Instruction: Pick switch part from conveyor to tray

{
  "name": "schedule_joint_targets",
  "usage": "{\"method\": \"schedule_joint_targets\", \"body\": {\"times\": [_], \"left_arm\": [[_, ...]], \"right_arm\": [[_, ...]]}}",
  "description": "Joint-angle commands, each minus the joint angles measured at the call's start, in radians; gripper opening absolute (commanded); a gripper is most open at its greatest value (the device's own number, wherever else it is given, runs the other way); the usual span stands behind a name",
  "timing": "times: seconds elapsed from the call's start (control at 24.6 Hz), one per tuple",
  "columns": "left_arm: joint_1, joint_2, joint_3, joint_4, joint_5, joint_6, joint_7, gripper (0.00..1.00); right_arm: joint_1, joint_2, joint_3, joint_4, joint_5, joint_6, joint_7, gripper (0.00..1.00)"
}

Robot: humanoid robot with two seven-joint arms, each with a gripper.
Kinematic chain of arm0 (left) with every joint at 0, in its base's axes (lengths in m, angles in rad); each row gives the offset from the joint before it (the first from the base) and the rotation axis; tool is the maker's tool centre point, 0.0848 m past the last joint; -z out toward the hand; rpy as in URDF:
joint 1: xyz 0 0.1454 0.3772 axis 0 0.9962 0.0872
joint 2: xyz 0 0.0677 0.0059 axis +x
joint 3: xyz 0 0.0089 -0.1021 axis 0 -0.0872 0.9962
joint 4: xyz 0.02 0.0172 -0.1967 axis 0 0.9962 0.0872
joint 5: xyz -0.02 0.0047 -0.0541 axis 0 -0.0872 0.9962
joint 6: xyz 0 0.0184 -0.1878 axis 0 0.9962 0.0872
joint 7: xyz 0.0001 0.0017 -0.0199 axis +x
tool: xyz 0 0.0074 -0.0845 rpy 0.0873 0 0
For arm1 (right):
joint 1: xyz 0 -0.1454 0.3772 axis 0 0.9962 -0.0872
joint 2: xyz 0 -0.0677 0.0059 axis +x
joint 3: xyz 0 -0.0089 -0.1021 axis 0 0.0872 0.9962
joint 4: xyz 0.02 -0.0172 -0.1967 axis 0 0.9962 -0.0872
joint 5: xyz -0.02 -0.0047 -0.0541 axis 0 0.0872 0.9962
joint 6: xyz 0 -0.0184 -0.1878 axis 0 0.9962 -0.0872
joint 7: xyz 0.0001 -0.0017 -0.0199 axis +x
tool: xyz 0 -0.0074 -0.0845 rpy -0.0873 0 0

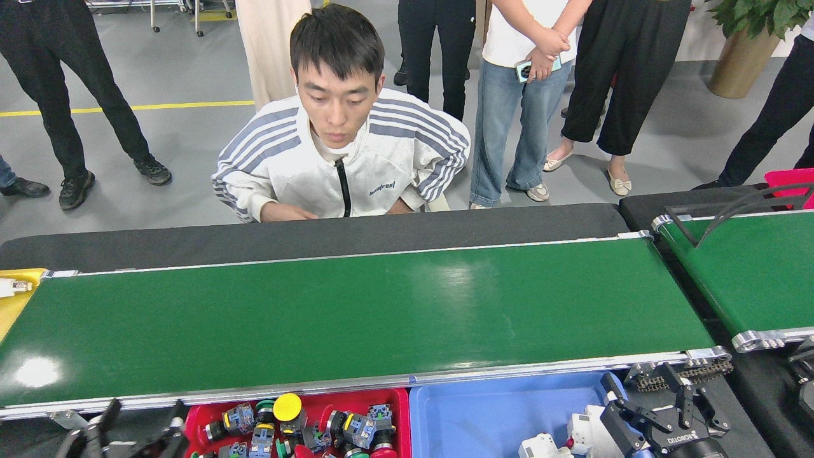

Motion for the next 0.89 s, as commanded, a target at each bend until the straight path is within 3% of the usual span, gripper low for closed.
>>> {"method": "schedule_joint_targets", "body": {"times": [0.0,0.24,0.85], "left_arm": [[0.013,0.011,0.018,-0.013,0.006,0.009,0.008,1.00],[0.013,0.011,0.014,-0.017,0.006,0.007,0.009,1.00],[-0.006,0.009,0.008,-0.019,0.005,0.009,0.013,1.00]], "right_arm": [[-0.011,0.013,0.024,-0.016,0.028,0.081,0.007,0.99],[0.012,0.010,0.079,-0.051,0.034,0.096,0.008,0.99],[0.013,0.007,0.079,-0.051,0.034,0.095,0.010,0.99]]}}
